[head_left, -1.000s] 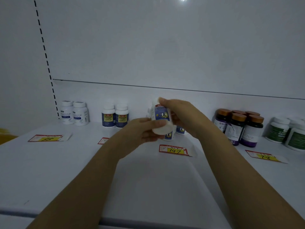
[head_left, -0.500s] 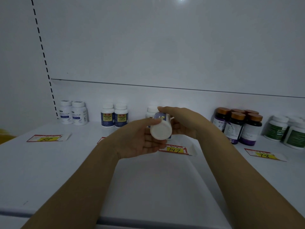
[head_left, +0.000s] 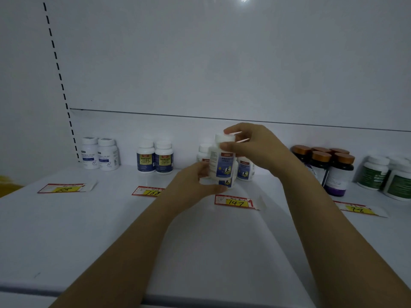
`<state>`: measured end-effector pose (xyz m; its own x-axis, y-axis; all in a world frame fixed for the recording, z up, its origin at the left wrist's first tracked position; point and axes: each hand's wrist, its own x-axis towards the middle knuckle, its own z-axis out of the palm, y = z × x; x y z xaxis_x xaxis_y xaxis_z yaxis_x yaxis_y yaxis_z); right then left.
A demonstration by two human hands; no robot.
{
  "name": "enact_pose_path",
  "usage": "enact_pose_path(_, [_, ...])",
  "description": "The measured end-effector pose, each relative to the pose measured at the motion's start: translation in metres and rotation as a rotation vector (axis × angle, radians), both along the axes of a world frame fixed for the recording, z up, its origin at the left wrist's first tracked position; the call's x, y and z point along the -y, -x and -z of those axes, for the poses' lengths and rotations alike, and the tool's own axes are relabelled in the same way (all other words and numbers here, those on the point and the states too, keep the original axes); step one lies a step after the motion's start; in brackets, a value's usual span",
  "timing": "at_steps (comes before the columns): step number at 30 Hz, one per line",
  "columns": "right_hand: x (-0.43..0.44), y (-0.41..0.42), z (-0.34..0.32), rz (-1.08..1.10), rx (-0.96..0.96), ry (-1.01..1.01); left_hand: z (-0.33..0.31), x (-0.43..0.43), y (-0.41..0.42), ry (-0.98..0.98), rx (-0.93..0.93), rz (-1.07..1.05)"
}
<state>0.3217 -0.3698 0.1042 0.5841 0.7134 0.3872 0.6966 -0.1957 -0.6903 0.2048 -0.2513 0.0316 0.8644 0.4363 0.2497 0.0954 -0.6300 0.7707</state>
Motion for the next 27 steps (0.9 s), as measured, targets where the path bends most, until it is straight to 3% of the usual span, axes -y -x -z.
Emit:
enact_pose_path(6, [0.017, -0.018, -0.006, 0.18, 0.062, -0.115, 0.012, 0.007, 0.002, -0.279, -0.355, -0.035])
enact_pose_path(11, [0.015, -0.031, 0.007, 0.296, 0.14, -0.024, 0.023, 0.005, 0.0, -0.45, -0.536, -0.001])
enact_pose_path(21, [0.002, -0.044, 0.042, 0.261, 0.052, 0.15, 0.026, 0.005, -0.003, -0.568, -0.614, 0.012])
enact_pose_path(27, [-0.002, -0.047, 0.043, 0.243, 0.103, 0.275, 0.027, 0.004, -0.003, -0.563, -0.609, 0.015])
